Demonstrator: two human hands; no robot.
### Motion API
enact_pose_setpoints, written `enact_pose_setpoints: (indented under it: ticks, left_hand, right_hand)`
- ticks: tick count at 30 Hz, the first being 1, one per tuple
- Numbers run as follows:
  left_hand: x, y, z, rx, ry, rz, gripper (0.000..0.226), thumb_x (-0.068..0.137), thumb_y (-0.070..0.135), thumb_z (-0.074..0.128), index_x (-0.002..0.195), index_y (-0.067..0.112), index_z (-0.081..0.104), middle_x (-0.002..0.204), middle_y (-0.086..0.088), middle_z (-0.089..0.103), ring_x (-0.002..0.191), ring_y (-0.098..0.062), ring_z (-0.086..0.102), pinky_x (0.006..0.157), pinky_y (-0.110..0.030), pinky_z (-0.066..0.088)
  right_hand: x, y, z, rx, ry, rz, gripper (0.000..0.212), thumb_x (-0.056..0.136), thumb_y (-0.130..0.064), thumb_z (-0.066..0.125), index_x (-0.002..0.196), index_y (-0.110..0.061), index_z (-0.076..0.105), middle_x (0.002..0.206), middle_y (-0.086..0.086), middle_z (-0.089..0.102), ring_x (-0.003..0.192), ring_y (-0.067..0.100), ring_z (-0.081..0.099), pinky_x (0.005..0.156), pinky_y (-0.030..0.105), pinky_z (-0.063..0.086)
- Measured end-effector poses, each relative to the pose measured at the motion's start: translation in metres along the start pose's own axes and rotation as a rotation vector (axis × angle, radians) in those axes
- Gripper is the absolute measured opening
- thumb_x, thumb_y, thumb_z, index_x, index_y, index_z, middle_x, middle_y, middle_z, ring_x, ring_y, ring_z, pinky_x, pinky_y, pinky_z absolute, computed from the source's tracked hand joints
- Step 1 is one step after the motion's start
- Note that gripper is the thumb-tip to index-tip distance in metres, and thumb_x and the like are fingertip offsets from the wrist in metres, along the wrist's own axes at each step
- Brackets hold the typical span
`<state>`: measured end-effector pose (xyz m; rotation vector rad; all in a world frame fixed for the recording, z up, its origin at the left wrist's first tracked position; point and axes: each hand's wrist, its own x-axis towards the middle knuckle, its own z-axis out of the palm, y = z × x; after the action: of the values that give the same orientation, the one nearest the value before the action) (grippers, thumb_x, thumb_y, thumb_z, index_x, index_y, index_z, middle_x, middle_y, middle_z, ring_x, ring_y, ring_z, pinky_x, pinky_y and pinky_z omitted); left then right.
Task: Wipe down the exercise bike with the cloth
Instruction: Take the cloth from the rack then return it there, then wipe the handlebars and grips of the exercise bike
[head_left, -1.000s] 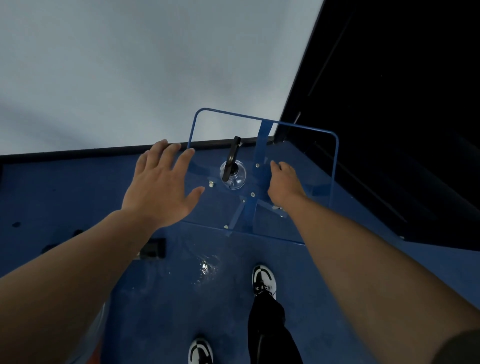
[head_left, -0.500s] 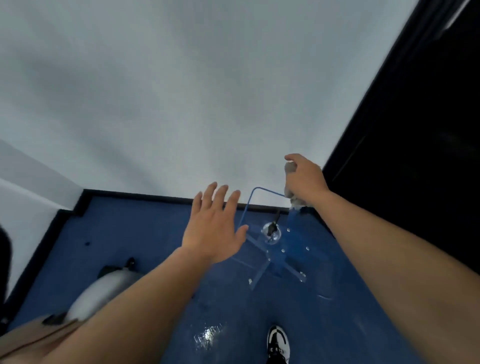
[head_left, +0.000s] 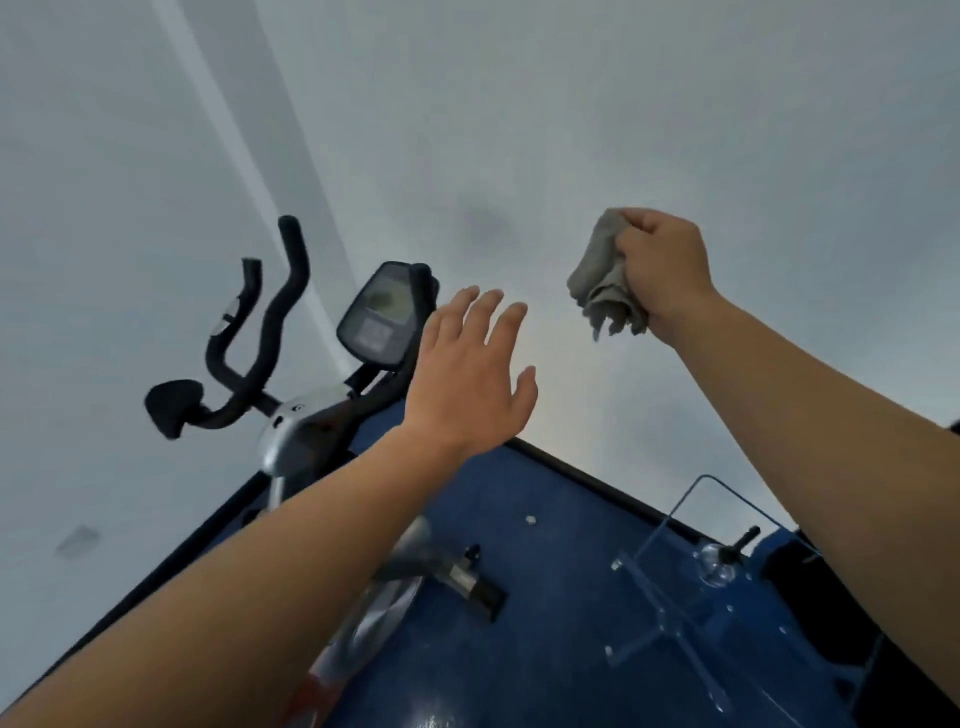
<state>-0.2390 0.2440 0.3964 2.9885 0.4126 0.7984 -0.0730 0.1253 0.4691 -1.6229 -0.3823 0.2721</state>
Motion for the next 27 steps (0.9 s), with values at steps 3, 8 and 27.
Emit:
enact_pose_setpoints:
  ticks: [3, 8, 27]
  left_hand:
    - [-0.033, -0.066, -0.027, 0.068, -0.007, -0.1, 0.063, 0.086, 0.046, 0.047, 0.14, 0.014, 0.043, 0.146, -0.013, 0.043, 0.14, -0.033, 0.028, 0.113, -0.05, 0.025]
    - [-0.098, -0.151, -0.036, 0.123, -0.13, -0.275, 0.066, 0.086, 0.053, 0.045, 0.143, 0.019, 0.036, 0.15, -0.012, 0.036, 0.143, -0.033, 0.022, 0.116, -0.052, 0.021]
    - [-0.162, -0.23, 0.016, 0.156, -0.386, -0.581, 0.078, 0.09, 0.072, 0.018, 0.151, 0.024, 0.024, 0.16, -0.012, 0.02, 0.149, -0.031, 0.004, 0.118, -0.056, 0.009]
  right_hand:
    - [-0.022, -0.005, 0.068, -0.293, -0.07, -0.19, 0.041, 0.09, -0.006, 0.04, 0.103, -0.025, 0.073, 0.081, -0.003, 0.071, 0.066, 0.019, 0.069, 0.05, 0.026, 0.055]
    - [-0.056, 0.031, 0.149, -0.654, -0.31, -0.531, 0.034, 0.1, -0.01, 0.044, 0.126, -0.02, 0.063, 0.105, 0.0, 0.069, 0.088, 0.026, 0.071, 0.071, 0.044, 0.062]
    - [-0.114, 0.176, 0.209, -1.151, -0.669, -0.664, 0.071, 0.085, 0.0, 0.066, 0.15, -0.006, 0.039, 0.151, 0.012, 0.048, 0.139, 0.029, 0.045, 0.12, 0.047, 0.025]
